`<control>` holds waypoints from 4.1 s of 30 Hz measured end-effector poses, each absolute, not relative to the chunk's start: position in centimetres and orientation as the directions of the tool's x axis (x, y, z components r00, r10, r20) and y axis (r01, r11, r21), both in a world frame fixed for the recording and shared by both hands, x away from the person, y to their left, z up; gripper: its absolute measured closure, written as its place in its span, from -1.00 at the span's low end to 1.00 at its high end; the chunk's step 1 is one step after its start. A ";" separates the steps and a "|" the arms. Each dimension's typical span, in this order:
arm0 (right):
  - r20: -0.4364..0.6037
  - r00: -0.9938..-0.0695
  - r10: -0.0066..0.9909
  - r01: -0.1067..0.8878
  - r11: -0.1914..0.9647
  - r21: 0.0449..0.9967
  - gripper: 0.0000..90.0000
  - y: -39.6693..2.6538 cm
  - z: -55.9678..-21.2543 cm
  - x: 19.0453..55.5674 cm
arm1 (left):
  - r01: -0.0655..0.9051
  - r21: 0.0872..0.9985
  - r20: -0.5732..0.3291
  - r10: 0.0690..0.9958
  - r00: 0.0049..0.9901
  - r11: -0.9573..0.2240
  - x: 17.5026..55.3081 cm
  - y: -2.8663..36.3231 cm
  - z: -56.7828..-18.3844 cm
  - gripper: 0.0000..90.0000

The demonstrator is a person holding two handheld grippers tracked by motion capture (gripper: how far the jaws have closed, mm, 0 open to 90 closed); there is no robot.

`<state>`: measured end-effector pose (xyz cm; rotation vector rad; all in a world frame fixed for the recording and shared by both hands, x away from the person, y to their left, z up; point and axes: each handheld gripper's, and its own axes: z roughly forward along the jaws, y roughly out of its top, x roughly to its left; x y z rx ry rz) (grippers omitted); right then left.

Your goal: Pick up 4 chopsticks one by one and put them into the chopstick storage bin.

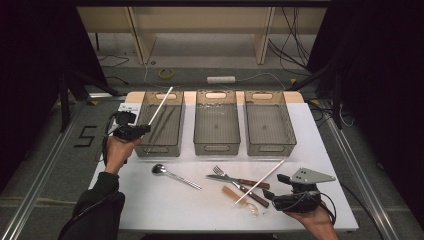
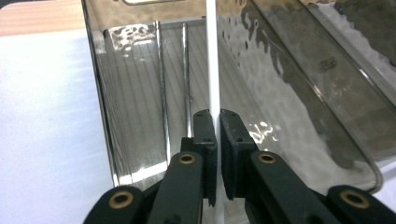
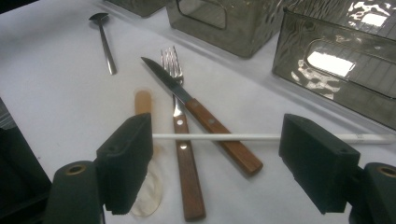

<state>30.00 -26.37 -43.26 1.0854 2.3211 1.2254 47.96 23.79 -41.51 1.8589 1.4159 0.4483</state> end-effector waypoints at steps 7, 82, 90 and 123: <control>0.080 -0.669 0.739 0.483 0.350 0.803 -0.39 -26.4 -43.2 30.0 | 0.686 0.720 -0.157 0.938 0.308 -0.104 48.5 24.0 -42.2 0.90; 0.070 -0.598 0.799 0.486 0.292 0.824 -0.39 -27.5 -42.9 30.1 | 0.576 0.785 -0.144 0.838 0.526 -0.226 39.6 13.4 -39.4 -0.51; 0.070 -0.593 0.802 0.493 0.293 0.819 -0.39 -27.6 -42.9 30.1 | 0.570 0.778 -0.135 0.816 0.561 -0.263 38.6 11.5 -40.0 -0.52; 0.087 -0.569 0.818 0.507 0.265 0.820 -0.39 -27.8 -43.0 30.3 | 0.510 0.745 -0.122 0.664 0.738 -0.430 34.8 1.4 -41.8 -0.48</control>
